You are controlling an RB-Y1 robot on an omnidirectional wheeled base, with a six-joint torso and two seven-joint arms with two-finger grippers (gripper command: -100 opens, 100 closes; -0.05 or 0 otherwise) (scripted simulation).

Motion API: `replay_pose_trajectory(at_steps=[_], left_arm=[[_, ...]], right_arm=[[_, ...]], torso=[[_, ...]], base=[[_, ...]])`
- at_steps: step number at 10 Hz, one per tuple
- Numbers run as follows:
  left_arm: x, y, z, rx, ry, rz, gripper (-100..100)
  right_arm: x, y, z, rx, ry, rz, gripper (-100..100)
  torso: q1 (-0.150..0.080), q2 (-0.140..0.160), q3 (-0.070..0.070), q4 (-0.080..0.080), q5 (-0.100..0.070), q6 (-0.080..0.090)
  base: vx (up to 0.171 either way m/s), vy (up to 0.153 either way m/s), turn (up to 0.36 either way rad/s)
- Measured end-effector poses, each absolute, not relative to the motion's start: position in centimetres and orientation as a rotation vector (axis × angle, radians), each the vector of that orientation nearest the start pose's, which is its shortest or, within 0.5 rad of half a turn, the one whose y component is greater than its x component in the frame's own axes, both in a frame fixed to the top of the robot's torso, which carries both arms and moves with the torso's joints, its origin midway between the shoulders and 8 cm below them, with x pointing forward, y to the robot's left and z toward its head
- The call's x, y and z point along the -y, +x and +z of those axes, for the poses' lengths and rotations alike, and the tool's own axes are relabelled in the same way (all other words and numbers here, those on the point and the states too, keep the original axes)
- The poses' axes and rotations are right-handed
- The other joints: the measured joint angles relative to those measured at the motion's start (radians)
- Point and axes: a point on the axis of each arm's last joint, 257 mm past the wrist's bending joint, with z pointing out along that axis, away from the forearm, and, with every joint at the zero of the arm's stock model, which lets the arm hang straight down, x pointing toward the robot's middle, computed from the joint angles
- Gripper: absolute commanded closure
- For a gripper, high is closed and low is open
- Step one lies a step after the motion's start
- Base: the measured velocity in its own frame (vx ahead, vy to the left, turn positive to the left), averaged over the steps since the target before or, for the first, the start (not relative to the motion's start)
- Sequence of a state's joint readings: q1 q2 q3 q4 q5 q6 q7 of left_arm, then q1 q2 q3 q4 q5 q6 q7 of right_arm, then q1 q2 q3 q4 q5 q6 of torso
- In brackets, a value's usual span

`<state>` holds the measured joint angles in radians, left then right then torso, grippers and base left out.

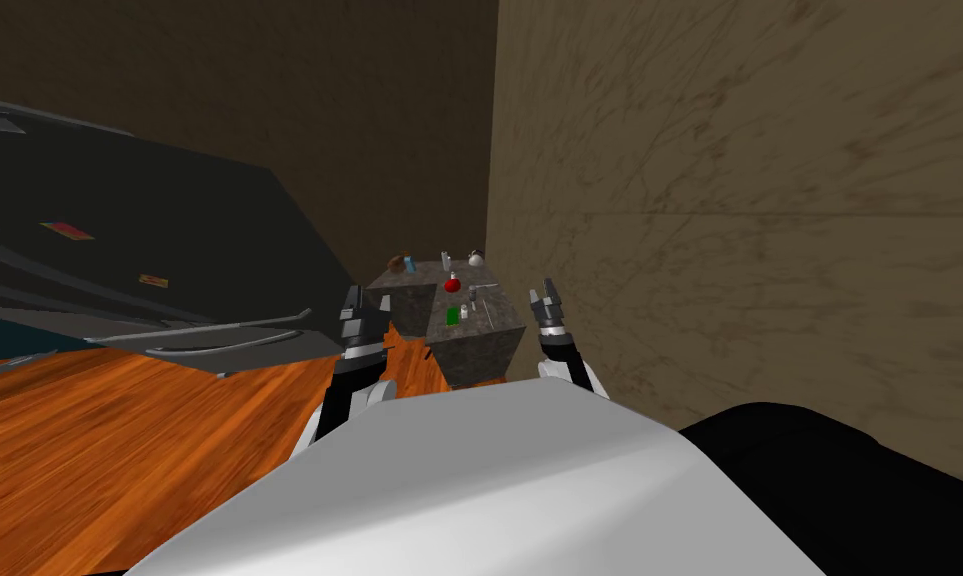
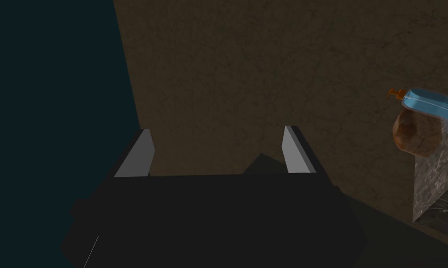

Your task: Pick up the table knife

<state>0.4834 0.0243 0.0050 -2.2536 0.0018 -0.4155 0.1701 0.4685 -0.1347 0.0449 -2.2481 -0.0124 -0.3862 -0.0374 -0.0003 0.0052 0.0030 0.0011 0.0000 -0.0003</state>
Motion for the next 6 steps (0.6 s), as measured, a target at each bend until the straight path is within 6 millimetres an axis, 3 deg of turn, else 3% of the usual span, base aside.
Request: replay_pose_trajectory(at_steps=[6], left_arm=[[-28.1,36.4,0.1,-0.644,-0.792,-1.436,0]], right_arm=[[24.3,38.6,-3.1,-0.963,0.671,1.366,-100]], torso=[[0.001,-0.001,-0.001,0.000,0.000,0.000]], base=[[-0.058,0.016,0.065]])
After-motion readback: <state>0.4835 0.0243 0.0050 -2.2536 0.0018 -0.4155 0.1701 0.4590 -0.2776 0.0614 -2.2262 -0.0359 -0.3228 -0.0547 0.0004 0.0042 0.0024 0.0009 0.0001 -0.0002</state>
